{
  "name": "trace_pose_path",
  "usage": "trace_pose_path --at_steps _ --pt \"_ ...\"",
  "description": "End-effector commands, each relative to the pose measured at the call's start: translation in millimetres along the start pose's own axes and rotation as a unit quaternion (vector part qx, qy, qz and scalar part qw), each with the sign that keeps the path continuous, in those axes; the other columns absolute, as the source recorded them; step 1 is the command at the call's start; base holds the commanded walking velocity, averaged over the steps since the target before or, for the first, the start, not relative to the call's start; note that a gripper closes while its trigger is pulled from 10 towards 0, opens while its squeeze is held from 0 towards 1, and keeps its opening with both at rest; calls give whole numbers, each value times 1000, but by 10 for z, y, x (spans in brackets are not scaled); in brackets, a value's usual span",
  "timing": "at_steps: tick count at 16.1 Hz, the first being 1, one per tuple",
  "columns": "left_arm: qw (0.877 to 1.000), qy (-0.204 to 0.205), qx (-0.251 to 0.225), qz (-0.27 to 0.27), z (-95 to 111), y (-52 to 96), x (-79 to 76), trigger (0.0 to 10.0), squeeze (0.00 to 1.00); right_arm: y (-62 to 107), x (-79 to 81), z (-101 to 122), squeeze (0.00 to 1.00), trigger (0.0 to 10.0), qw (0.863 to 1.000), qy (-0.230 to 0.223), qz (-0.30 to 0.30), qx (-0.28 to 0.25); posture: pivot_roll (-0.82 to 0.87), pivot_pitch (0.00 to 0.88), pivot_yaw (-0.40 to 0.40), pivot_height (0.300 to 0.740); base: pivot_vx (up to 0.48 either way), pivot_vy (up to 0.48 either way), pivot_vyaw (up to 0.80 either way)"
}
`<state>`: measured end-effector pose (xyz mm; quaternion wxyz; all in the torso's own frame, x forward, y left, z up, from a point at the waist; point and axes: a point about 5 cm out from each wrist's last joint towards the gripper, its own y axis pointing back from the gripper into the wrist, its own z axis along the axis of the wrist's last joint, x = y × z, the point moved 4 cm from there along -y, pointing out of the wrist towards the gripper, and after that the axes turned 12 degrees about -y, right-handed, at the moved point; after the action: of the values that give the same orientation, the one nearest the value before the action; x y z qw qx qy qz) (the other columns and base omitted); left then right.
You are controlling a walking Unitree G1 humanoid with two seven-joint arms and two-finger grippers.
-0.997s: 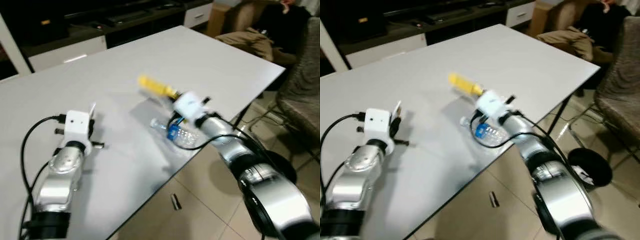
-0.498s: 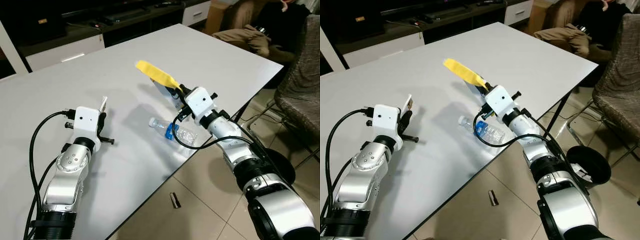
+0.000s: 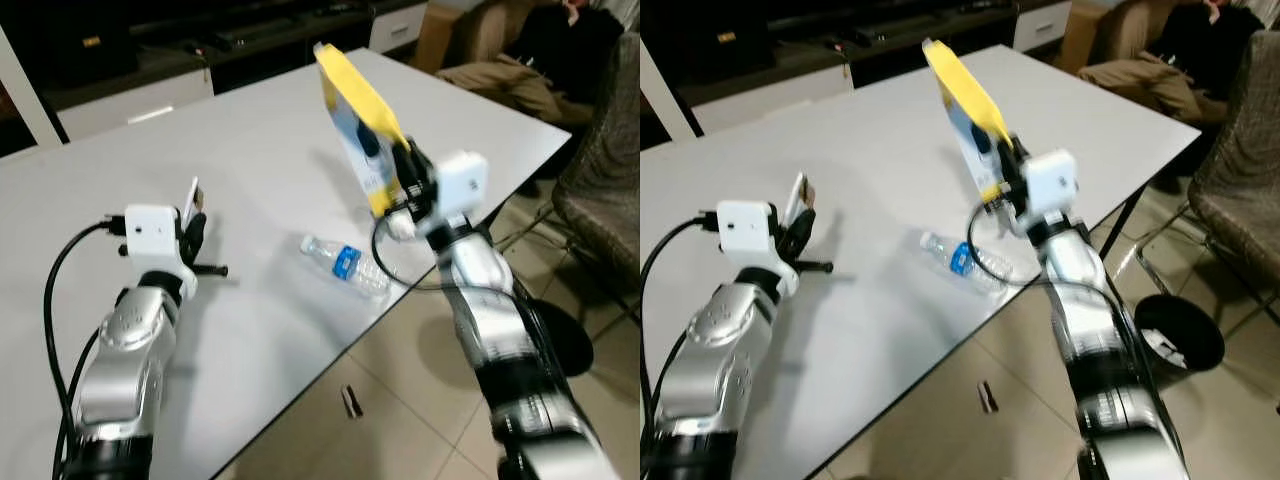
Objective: Picking trash to rubbish bin
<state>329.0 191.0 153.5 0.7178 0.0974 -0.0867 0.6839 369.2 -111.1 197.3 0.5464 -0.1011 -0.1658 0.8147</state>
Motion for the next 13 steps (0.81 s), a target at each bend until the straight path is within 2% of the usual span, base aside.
trace_pose_path --at_steps 1,5,7,13 --pt "1000 -19 4 -6 33 48 -34 10000 0 79 4 114 0 10000 1000 -8 -6 -3 -84 0 -41 740 0 0 0" --pt "999 -31 10 -23 42 116 -128 10000 0 415 95 23 0 10000 998 -34 -26 49 -96 0 -38 740 0 0 0" --pt "999 -40 6 -32 72 115 -180 10000 0 486 91 11 0 10000 997 -31 -40 64 -101 0 -34 740 0 0 0" --pt "998 -46 6 -43 95 100 -236 10000 0 519 92 51 0 10000 994 -31 -60 86 -106 0 -27 740 0 0 0"
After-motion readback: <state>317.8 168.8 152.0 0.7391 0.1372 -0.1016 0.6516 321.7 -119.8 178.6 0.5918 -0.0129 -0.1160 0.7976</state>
